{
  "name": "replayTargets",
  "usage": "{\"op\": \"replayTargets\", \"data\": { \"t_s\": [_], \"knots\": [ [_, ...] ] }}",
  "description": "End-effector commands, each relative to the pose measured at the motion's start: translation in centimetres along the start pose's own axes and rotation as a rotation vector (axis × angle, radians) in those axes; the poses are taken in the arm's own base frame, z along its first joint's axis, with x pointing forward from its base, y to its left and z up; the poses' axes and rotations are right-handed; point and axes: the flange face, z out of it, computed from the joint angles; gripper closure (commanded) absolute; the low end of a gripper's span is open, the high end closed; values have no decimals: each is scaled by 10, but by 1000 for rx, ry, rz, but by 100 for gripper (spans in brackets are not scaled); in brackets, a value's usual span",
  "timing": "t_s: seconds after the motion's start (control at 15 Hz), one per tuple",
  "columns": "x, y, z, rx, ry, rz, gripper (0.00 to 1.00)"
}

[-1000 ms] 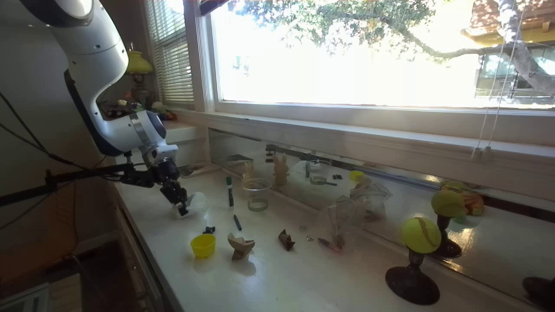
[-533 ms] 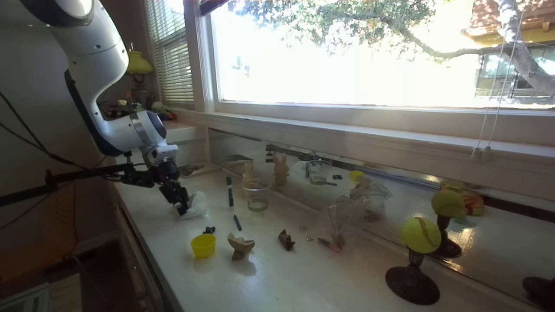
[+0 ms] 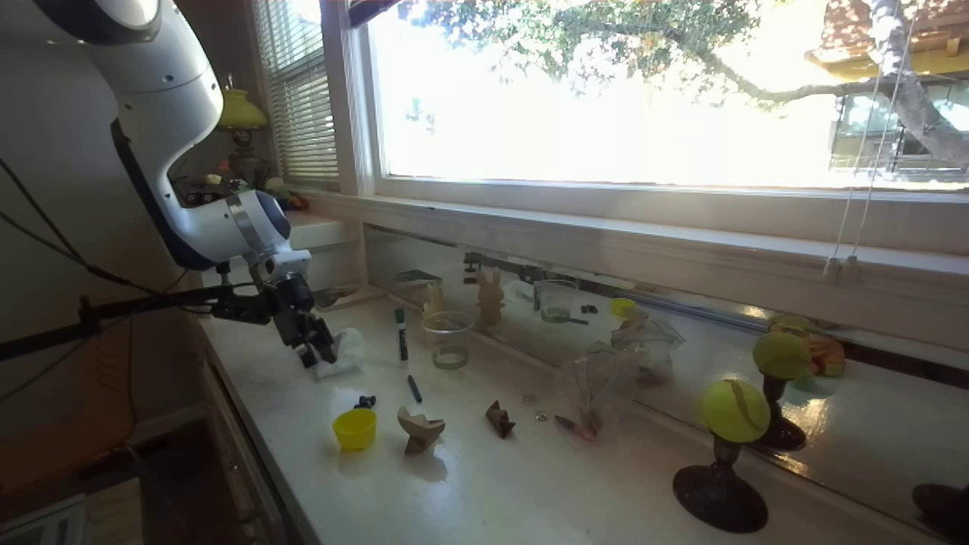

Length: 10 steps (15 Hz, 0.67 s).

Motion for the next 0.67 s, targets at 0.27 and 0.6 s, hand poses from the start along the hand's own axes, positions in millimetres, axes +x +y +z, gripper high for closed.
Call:
{"op": "replayTargets", "data": {
  "t_s": [0.27,0.6],
  "knots": [
    [28,41,-57,-36,-12,52,0],
    [51,83,-107,102,-110,-15,0]
  ]
}}
